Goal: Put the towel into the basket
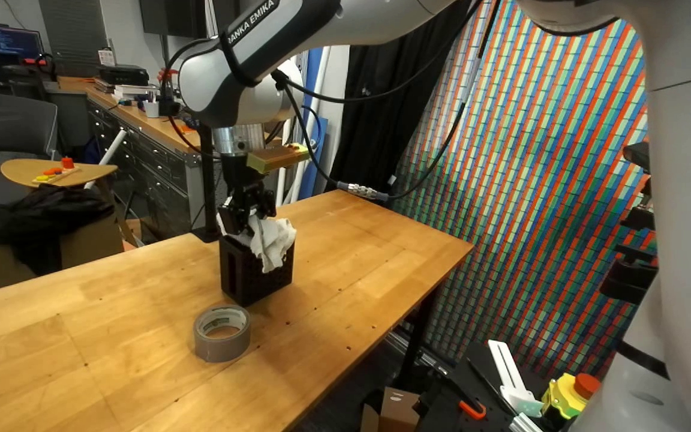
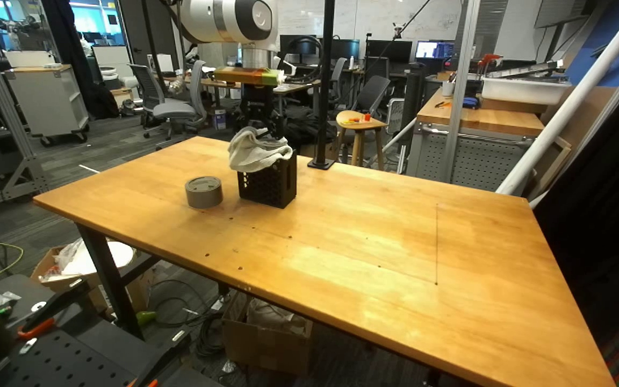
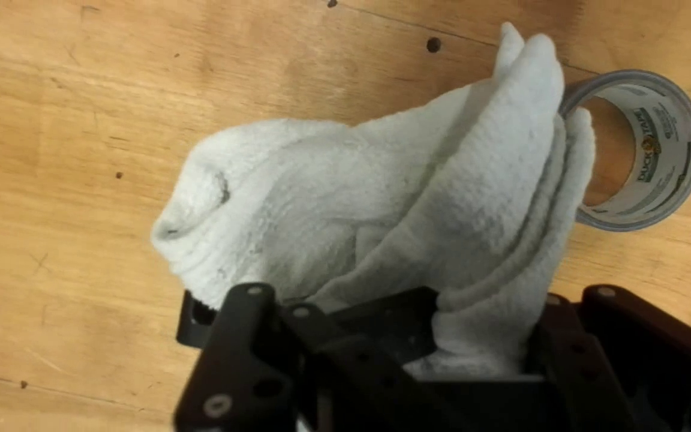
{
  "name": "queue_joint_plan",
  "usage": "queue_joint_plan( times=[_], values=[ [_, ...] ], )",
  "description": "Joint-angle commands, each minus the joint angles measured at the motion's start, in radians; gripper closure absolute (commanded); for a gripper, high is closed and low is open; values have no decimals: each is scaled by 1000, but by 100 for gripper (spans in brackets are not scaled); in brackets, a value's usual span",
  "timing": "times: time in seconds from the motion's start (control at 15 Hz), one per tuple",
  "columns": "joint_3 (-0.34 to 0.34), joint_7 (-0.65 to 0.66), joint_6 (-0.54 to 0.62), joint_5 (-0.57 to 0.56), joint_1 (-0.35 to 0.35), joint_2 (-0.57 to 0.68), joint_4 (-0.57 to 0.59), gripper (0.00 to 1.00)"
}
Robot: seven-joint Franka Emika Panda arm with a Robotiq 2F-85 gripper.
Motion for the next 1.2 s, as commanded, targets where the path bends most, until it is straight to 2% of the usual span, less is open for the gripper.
queue_joint_plan(
  times=[0.0,0.2,0.67,1.13],
  values=[
    [-16,-1,17,-42,-2,-45,-37,98],
    [-17,-24,29,-49,-14,-30,-34,98],
    [11,-137,88,23,-59,56,-35,98],
    [44,-240,66,120,-87,83,-36,98]
  ],
)
